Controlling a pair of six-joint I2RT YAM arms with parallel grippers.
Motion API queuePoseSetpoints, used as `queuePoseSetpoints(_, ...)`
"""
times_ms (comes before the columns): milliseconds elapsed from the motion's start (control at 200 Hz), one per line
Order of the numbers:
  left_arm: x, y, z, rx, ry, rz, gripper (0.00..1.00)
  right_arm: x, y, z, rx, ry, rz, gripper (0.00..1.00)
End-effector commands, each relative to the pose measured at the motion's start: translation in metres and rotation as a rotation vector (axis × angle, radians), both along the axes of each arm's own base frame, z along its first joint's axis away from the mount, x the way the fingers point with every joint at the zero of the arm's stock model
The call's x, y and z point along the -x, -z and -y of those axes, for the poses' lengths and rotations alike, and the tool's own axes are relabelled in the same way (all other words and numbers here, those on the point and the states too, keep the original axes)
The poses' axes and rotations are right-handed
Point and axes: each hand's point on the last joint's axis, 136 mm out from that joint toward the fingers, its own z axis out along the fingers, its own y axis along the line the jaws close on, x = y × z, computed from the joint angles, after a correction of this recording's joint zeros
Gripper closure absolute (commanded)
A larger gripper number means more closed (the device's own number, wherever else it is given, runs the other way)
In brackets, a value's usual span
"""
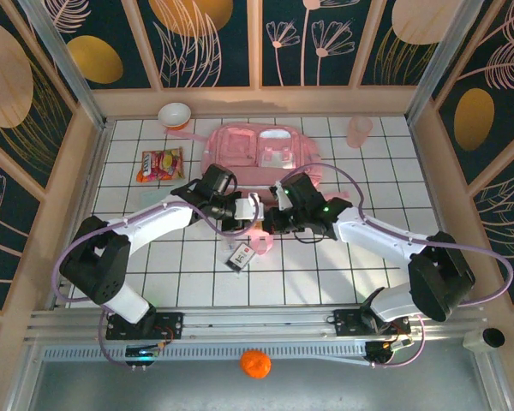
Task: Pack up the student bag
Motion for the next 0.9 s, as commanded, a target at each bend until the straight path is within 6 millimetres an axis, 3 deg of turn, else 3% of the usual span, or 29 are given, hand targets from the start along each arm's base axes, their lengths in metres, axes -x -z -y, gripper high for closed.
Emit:
queuePoseSetpoints(0,-0.006,-0.005,-0.010,-0.021,-0.024,0.067,1.00,-0.005,-0.019,0.024,0.000,-0.006,0.027,1.00)
queuePoseSetpoints(135,-0.004,-0.004,-0.027,-0.015,-0.059,0.068,1.00,-0.020,-0.005,0.075,0.040,0.068,0.024,1.00)
queuePoseSetpoints(200,-0.004,-0.008,-0.032,-0.002,-0.071,0.074,1.00,-0.024,0.000,0.088,0.049,0.076,0.021,1.00)
queuePoseSetpoints(300,-0.002,-0.011,-0.035,0.007,-0.076,0.079,1.00,-0.024,0.002,0.083,0.028,0.042,0.017,1.00)
queuePoseSetpoints(435,0.000,-0.014,-0.034,0.023,-0.075,0.068,1.00,-0.020,-0.006,0.057,-0.025,-0.011,0.045,1.00)
queuePoseSetpoints(576,0.003,-0.029,-0.025,0.075,-0.054,0.043,0.79,-0.012,-0.011,0.039,-0.044,-0.046,0.054,1.00)
queuePoseSetpoints(656,0.002,-0.033,-0.023,0.083,-0.051,0.050,0.52,-0.010,-0.004,0.041,-0.029,-0.030,0.032,1.00)
queuePoseSetpoints(736,0.004,-0.035,-0.019,0.084,-0.038,0.055,0.40,-0.009,0.002,0.045,-0.013,-0.005,0.008,1.00)
queuePoseSetpoints(891,-0.005,-0.029,-0.011,0.041,-0.061,0.082,0.31,-0.018,0.007,0.055,0.014,0.091,-0.012,0.74)
